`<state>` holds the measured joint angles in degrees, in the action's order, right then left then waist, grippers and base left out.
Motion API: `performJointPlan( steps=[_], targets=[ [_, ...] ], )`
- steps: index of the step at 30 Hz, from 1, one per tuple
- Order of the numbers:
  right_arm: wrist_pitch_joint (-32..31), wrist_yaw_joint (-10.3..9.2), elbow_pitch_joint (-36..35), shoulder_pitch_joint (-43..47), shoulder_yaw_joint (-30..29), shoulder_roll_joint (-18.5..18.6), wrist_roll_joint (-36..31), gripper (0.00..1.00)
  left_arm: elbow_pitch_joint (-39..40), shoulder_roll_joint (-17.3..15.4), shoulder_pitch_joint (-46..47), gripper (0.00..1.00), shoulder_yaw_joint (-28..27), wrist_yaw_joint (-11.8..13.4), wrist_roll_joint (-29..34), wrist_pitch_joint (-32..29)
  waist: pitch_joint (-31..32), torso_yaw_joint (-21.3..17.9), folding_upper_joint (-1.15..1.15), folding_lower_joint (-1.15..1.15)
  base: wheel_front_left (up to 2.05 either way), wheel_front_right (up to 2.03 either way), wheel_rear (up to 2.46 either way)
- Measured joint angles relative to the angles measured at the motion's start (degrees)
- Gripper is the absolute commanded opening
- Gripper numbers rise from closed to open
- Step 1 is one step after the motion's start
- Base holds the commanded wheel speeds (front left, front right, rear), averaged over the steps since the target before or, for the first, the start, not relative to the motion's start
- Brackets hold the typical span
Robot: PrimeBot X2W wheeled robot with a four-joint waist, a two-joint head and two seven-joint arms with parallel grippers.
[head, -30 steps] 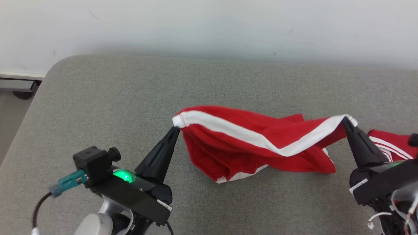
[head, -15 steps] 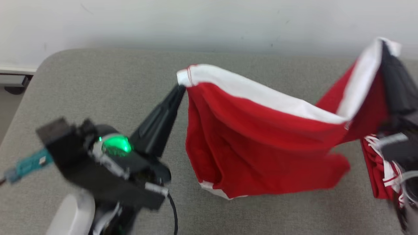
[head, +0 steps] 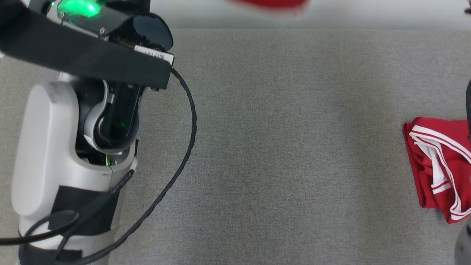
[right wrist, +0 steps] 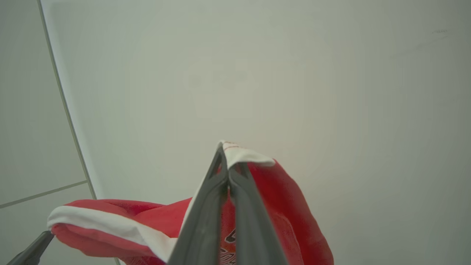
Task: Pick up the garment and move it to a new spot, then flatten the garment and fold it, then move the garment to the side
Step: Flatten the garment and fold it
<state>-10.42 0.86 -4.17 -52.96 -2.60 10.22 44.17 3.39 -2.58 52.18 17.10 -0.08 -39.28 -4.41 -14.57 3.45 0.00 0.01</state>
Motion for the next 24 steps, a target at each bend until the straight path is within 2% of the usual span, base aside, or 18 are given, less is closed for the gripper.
performJointPlan(
  steps=[3, 6, 10, 12, 15, 18, 24],
  targets=[
    [-1.8, 0.69, -2.2, 5.1, 0.8, 1.8, 0.3, 0.0, 0.4, -0.1, -2.3, 0.0, 0.7, -0.9, -0.3, 1.0, -0.4, -0.1, 0.0, 0.0, 0.0, 0.0, 0.0],
    [-6.1, 1.47, -2.1, 15.5, 4.5, 2.9, 0.3, 0.0, -3.6, -0.7, -8.2, 0.0, 2.2, -1.1, -0.3, 1.3, -1.0, -0.2, 0.0, 0.0, 0.0, 0.0, 0.0],
    [-11.0, 2.05, -0.5, 29.8, 9.8, 3.0, 0.2, 0.0, -11.9, -4.2, -16.8, 0.0, 5.7, -2.5, 2.8, 1.2, -2.2, -0.8, 0.01, 0.0, 0.0, 0.0, 0.0],
    [-12.4, 2.34, 1.6, 33.5, 11.5, 2.9, 0.3, 0.0, -15.6, -5.8, -20.4, 0.0, 6.4, -3.0, 3.3, 1.3, -3.0, -1.5, 0.0, -0.01, 0.0, 0.0, 0.0],
    [-14.0, 3.34, 5.0, 34.2, 13.1, 3.3, 0.5, 0.0, -20.8, -7.6, -21.4, 0.0, 6.5, -3.6, 3.8, 2.2, -4.4, -3.1, 0.0, 0.0, 0.0, 0.0, 0.0],
    [-14.2, 3.68, 7.3, 34.2, 12.2, 4.4, 0.7, 0.0, -24.4, -7.9, -21.1, 0.0, 7.4, -4.9, 4.1, 2.8, -5.1, -4.3, 0.01, 0.0, 0.0, 0.0, 0.0],
    [-14.2, 4.72, 8.1, 34.3, 11.2, 5.5, 2.4, 0.0, -26.9, -8.4, -21.6, 0.0, 7.8, -5.6, 4.6, 6.0, -4.1, -4.4, -0.01, -0.01, 0.0, 0.0, 0.0]
  ],
)
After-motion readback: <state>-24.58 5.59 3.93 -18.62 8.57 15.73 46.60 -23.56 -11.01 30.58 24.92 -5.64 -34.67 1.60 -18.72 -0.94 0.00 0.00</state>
